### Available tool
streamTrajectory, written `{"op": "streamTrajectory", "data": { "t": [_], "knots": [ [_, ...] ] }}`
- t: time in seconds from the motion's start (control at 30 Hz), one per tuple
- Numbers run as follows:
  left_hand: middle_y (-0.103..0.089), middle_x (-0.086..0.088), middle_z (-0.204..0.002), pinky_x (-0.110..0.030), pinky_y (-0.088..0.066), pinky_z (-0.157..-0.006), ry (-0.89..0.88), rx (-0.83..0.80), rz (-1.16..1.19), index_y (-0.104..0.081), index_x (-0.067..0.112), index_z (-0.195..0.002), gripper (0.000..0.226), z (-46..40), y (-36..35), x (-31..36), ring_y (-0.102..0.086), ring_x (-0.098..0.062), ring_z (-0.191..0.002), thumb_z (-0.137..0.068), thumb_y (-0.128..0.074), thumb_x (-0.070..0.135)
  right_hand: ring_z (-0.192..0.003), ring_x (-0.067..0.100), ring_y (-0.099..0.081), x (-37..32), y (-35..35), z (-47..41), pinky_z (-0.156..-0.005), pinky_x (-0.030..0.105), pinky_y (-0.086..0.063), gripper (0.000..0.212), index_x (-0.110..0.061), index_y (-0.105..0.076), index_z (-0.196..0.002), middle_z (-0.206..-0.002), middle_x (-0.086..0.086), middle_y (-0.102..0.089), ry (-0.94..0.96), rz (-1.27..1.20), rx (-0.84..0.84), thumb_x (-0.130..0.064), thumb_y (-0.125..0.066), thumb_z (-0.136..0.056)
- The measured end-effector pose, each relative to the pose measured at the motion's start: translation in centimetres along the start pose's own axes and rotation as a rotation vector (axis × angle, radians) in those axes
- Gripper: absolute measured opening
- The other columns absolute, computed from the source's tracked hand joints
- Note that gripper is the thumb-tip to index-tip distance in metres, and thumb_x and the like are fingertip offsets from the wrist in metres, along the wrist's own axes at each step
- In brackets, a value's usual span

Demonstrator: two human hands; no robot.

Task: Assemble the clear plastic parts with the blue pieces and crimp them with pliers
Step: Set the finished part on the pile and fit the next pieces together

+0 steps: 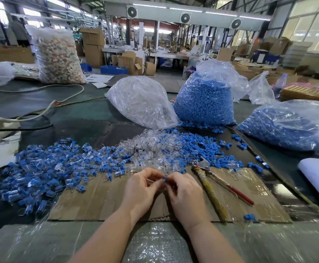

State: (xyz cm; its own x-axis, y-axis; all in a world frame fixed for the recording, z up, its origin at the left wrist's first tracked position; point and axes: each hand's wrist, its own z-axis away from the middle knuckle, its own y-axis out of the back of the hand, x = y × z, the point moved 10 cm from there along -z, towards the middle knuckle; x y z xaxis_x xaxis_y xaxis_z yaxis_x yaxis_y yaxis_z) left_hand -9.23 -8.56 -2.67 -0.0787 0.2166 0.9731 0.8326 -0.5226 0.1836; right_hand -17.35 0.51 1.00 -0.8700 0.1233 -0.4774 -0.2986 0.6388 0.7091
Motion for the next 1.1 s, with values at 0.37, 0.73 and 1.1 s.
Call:
{"op": "streamTrajectory", "data": {
  "t": [0.37,0.73,1.1],
  "knots": [
    [-0.071,-0.003,-0.081,-0.033,-0.056,-0.077,-0.003,0.002,-0.063,-0.067,0.024,-0.082,0.025,0.07,0.2,0.09,-0.067,-0.017,-0.078,-0.086,-0.061,0.0,-0.081,0.02,-0.058,-0.53,0.18,0.0,-0.072,0.021,-0.039,0.008,-0.014,-0.069,-0.089,-0.083,-0.003,-0.068,0.041,-0.027,0.014,-0.014,-0.07,-0.081],
    [-0.071,-0.003,-0.077,-0.02,-0.052,-0.064,0.007,0.0,-0.019,-0.068,0.018,-0.084,0.019,0.05,0.36,0.11,-0.067,-0.012,-0.07,-0.084,-0.064,-0.001,-0.087,0.013,-0.055,-0.48,0.42,0.0,-0.075,0.016,-0.037,0.012,-0.017,-0.068,-0.094,-0.089,-0.007,-0.065,0.041,-0.065,0.017,-0.017,-0.07,-0.082],
    [-0.069,-0.007,-0.075,-0.019,-0.052,-0.06,0.042,-0.008,0.1,-0.066,0.013,-0.083,0.016,0.16,0.39,0.08,-0.065,-0.012,-0.066,-0.083,-0.064,-0.002,-0.085,0.016,-0.057,-0.44,0.72,-0.06,-0.075,0.023,-0.041,0.013,-0.015,-0.071,-0.092,-0.086,-0.004,-0.064,0.051,-0.096,0.044,-0.015,-0.073,-0.079]
  ]
}}
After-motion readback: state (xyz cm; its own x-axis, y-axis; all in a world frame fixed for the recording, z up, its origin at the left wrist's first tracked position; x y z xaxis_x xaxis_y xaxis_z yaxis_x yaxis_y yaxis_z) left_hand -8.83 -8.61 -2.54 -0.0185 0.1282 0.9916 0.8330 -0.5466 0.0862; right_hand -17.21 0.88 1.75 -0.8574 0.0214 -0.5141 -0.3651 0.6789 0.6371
